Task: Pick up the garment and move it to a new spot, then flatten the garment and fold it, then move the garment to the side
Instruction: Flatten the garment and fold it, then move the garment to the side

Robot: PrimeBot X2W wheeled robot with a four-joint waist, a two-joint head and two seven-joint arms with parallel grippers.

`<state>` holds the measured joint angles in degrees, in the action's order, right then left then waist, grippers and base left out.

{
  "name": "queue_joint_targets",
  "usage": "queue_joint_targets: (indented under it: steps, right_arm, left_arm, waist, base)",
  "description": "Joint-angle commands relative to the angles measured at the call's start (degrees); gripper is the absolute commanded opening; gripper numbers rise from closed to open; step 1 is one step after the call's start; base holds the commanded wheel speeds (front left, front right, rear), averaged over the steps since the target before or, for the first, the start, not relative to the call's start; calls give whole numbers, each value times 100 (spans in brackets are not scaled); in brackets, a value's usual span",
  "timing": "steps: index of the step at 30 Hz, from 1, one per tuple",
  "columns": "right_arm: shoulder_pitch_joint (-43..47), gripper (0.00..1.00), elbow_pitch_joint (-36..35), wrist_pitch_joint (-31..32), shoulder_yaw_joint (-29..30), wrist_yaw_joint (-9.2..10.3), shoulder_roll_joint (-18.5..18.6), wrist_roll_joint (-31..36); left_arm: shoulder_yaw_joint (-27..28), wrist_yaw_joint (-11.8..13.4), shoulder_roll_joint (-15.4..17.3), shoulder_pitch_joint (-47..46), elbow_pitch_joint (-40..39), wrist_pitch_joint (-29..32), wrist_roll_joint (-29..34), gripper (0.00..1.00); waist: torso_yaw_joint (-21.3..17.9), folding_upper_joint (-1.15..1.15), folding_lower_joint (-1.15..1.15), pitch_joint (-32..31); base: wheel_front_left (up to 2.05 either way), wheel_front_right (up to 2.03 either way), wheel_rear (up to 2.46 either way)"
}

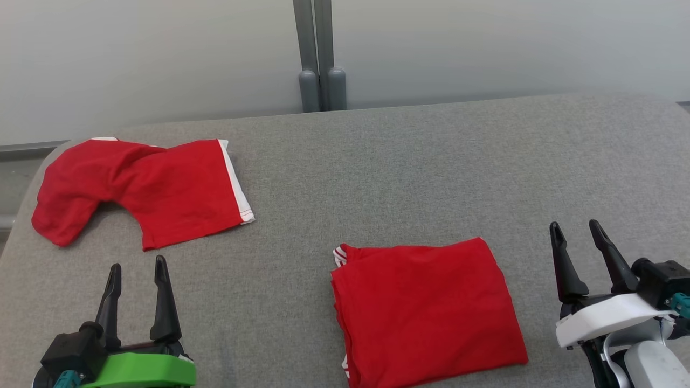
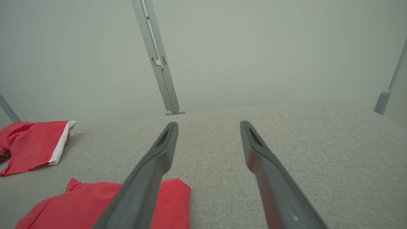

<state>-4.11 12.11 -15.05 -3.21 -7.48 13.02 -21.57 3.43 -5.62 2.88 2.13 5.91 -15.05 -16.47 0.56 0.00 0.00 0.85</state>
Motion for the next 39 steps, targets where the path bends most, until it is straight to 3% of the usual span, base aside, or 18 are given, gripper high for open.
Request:
queue_joint_targets:
  steps: [1, 12, 18, 24, 31, 32, 33, 35, 39]
  right_arm:
    - [-17, 100, 47, -16, -31, -3, 26, 39]
    - [-253, 100, 698, 100, -385, -3, 169, 131]
    - [-597, 100, 1205, 1181, -968, -3, 226, -376]
    - [-780, 100, 1785, 2303, -1162, -3, 153, -1150]
    - [-808, 100, 2033, 2666, -1187, -3, 79, -1661]
    - [-824, 92, 2032, 2633, -1198, -3, 101, -1671]
    - [-862, 44, 2009, 2554, -1204, -3, 128, -1665]
    - [-916, 0, 2024, 2437, -1197, -3, 189, -1647]
    - [-1061, 0, 1980, 2190, -1246, -3, 261, -1626]
  left_arm:
    - [-3, -1, 4, -54, 1, -16, 80, 100]
    - [-76, 35, 4, -93, 45, -16, 42, 100]
    - [-133, 41, 4, -121, 77, -16, 32, 100]
    - [-192, 23, 4, -166, 131, -16, -3, 100]
    - [-258, 7, 3, -252, 200, -16, -14, 100]
    - [-261, 6, 3, -261, 207, -16, -11, 100]
    - [-264, 5, 3, -270, 212, -16, -8, 100]
    - [-278, -1, 4, -281, 213, -16, -7, 100]
    - [-326, -16, 3, -321, 199, -16, -19, 100]
  waist:
    - [4, 0, 0, 7]
    - [115, 0, 0, -23]
    - [205, 0, 0, -23]
    - [384, 0, 0, 68]
    - [545, 0, 0, 148]
    - [550, 0, 0, 152]
    - [550, 0, 0, 158]
    - [537, 0, 0, 162]
    - [429, 0, 0, 172]
  base:
    - [0, 0, 0]
    - [0, 0, 0]
    - [0, 0, 0]
    - [0, 0, 0]
    - [0, 0, 0]
    - [0, 0, 0]
    - [0, 0, 0]
    - [0, 0, 0]
    - [0, 0, 0]
